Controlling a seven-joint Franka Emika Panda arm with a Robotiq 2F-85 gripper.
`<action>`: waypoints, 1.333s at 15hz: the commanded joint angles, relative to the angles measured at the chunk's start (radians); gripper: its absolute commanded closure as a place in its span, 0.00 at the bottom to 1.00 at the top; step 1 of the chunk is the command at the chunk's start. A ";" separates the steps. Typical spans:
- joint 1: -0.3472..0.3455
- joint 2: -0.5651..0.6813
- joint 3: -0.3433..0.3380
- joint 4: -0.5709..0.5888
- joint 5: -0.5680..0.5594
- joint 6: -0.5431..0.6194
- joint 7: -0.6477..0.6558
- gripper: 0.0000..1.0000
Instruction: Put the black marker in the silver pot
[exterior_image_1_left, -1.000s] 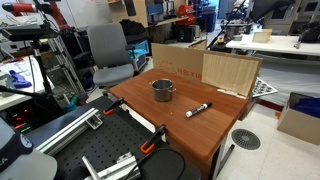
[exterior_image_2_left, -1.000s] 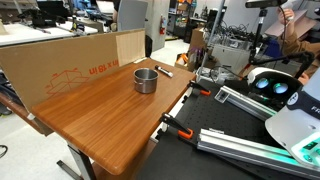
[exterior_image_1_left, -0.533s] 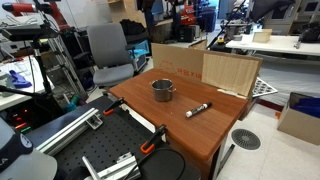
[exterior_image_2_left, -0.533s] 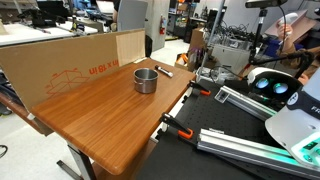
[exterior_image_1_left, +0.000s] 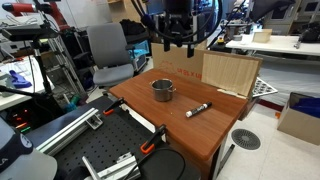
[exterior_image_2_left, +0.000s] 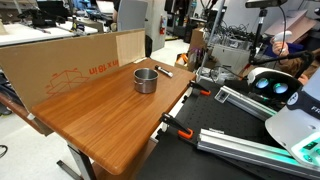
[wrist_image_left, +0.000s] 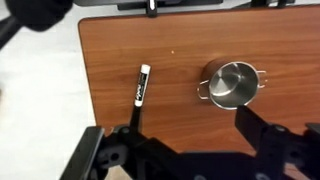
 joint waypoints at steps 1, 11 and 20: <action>-0.019 0.125 0.014 0.077 0.093 0.045 -0.035 0.00; -0.066 0.455 0.021 0.287 0.078 0.077 0.066 0.00; -0.071 0.619 0.014 0.399 -0.026 0.115 0.155 0.00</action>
